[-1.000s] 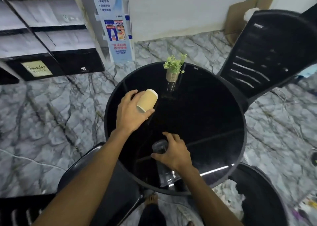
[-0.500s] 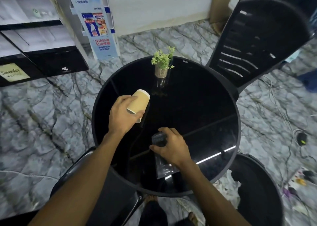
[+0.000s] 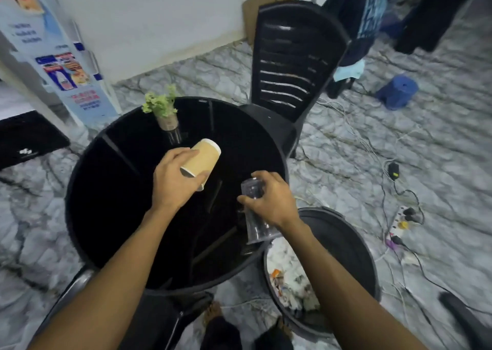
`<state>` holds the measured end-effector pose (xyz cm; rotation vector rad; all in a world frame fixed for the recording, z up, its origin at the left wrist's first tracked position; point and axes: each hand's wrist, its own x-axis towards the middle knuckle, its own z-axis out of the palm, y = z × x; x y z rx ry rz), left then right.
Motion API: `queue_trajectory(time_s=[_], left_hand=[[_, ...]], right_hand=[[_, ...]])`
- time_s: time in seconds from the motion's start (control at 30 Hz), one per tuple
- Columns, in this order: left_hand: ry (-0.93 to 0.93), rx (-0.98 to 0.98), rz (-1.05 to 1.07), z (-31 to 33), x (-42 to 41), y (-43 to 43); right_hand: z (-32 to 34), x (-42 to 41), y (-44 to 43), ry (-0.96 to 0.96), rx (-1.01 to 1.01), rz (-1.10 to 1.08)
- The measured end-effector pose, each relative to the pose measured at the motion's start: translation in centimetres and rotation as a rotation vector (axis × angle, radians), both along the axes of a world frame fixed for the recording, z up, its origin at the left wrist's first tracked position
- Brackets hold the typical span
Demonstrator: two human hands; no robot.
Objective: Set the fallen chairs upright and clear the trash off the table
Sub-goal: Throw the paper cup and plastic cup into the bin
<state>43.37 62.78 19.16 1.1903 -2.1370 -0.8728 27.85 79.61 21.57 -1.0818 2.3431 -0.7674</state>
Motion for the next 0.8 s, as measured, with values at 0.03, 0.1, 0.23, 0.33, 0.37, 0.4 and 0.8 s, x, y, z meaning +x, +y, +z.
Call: queue_trajectory(time_s=[0.03,0.1,0.23,0.33,0.37,0.4,0.8], left_hand=[[0.004,-0.008,-0.027,0.5,-1.4,1.1],[0.019,-0.026,-0.098,1.2,-4.6,3.7],[0.061,-0.003,-0.242,1.6,-10.5,10.2],[0.088,0.003,-0.325,1.0,-13.9,15.6],[0.086,-0.002,-0.349,0.6,-14.8,17.3],[0.081,-0.003,-0.368,0.1,-15.5,18.9],[-0.148,0.124,-0.361,-14.4,-19.3,28.7]], right_hand=[[0.4,-1.4,1.3,0.013,-0.011,-0.030],[1.2,-4.3,4.5,0.027,-0.017,-0.102],[1.4,-9.9,11.8,0.042,-0.010,-0.253],[0.4,-12.8,17.4,0.033,-0.006,-0.369],[-0.1,-13.5,19.0,0.025,-0.010,-0.402],[-0.6,-14.0,20.4,0.016,-0.011,-0.429],[-14.8,-17.7,28.3,-0.124,0.111,-0.504]])
